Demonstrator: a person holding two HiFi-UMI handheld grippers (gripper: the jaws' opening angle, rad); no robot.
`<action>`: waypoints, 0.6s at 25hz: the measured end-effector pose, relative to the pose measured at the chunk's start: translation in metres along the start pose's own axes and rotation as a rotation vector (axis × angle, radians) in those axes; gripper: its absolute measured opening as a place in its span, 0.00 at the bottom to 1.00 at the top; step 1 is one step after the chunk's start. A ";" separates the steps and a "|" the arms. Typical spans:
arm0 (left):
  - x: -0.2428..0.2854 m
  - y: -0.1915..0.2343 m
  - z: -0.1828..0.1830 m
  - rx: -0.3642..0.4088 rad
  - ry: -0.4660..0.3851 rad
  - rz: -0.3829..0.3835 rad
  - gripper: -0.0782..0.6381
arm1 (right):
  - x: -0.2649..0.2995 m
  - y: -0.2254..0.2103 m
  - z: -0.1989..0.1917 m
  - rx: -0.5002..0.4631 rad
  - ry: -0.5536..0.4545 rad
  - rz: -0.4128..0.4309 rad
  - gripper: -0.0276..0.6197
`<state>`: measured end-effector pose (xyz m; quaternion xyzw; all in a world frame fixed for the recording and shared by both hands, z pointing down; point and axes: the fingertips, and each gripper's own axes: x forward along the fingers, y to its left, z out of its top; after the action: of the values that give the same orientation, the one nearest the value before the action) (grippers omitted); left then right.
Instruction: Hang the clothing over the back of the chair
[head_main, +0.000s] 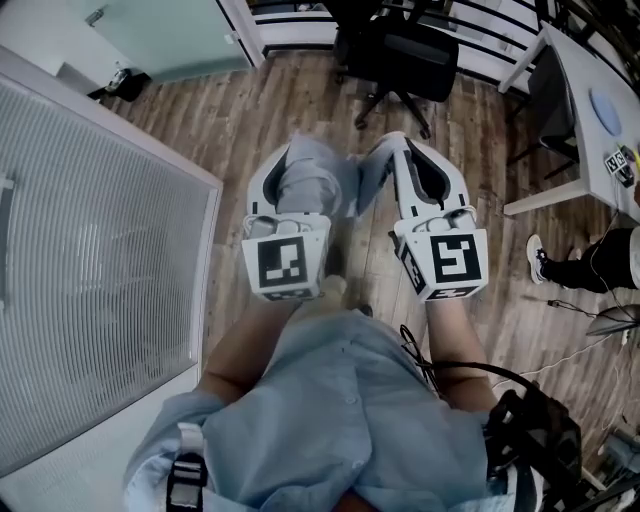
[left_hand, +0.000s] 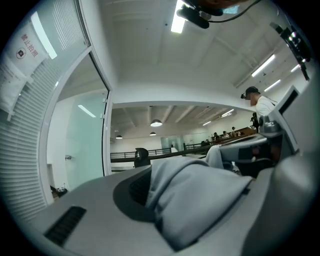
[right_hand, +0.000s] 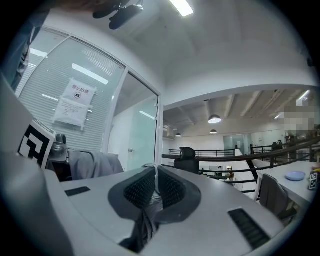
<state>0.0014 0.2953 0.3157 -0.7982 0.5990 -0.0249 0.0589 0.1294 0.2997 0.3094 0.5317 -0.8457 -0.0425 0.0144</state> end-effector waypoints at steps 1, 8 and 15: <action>0.011 0.009 0.001 -0.009 -0.002 0.000 0.16 | 0.015 0.001 0.001 -0.004 0.002 0.001 0.07; 0.085 0.071 0.012 0.029 -0.066 -0.011 0.16 | 0.109 -0.006 0.019 -0.032 -0.024 0.001 0.07; 0.141 0.107 0.015 0.026 -0.087 -0.020 0.16 | 0.173 -0.016 0.028 -0.049 -0.038 -0.002 0.07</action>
<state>-0.0596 0.1317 0.2833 -0.8038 0.5874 0.0014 0.0947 0.0664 0.1388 0.2762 0.5313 -0.8440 -0.0731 0.0112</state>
